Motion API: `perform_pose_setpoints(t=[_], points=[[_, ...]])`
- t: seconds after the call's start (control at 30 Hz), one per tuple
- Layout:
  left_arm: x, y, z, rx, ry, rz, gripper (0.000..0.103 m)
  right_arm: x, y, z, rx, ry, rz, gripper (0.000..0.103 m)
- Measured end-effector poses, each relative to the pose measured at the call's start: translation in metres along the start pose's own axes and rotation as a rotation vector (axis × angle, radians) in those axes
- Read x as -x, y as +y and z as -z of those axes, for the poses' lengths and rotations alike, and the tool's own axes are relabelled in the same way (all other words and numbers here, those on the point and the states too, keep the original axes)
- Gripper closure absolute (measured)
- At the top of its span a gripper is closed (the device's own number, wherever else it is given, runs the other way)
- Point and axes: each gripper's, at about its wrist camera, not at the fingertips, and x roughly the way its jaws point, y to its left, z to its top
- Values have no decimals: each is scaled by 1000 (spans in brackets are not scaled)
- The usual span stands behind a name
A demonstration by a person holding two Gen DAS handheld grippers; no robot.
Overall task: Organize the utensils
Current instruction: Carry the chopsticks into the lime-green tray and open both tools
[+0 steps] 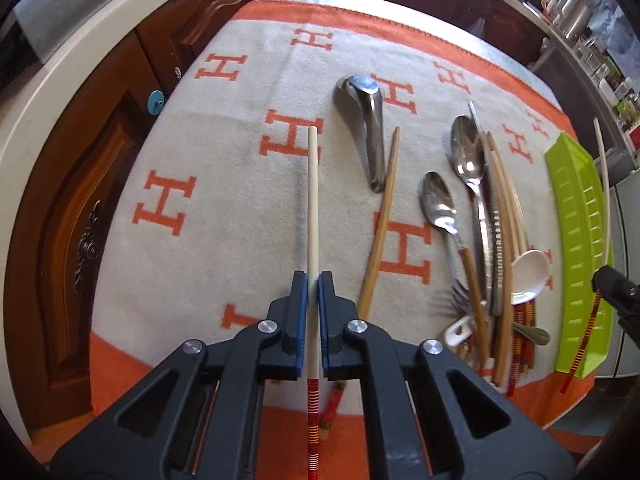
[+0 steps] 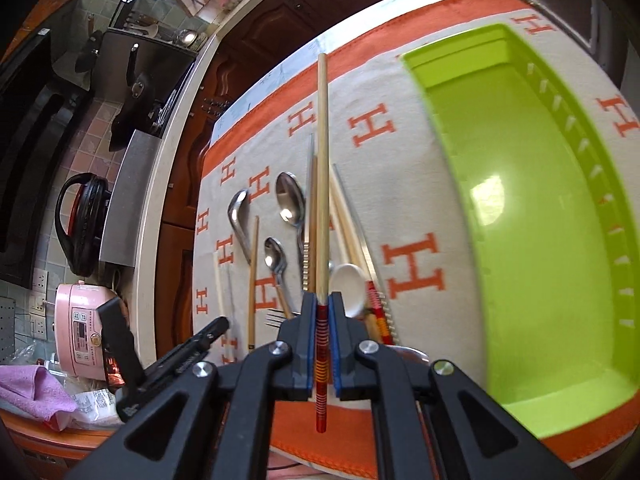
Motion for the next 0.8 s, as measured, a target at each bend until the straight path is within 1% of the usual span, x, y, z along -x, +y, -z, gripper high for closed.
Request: perform_pose_setpoints(t=[0.1, 0.2, 0.27, 0.4, 0.57, 0.63, 0.73, 0.8], points=[[25, -9, 5, -5, -27, 38, 100, 20, -12, -1, 39, -42, 65, 97], [50, -30, 8, -31, -59, 82, 100, 39, -25, -2, 61, -82, 123, 97], [61, -48, 9, -49, -63, 117, 100, 48, -33, -3, 76, -104, 165, 97], [76, -98, 8, -94, -57, 187, 100, 60, -46, -5, 120, -141, 272, 97], [77, -175, 4, -168, -17, 264, 100, 52, -62, -6, 186, -127, 407, 97], [73, -204, 4, -192, -6, 284, 100, 47, -69, -6, 198, -113, 436, 97], [65, -242, 1, -205, 22, 315, 100, 44, -82, -10, 185, -95, 431, 97], [58, -262, -3, -206, 33, 322, 100, 44, -89, -12, 163, -99, 426, 97]])
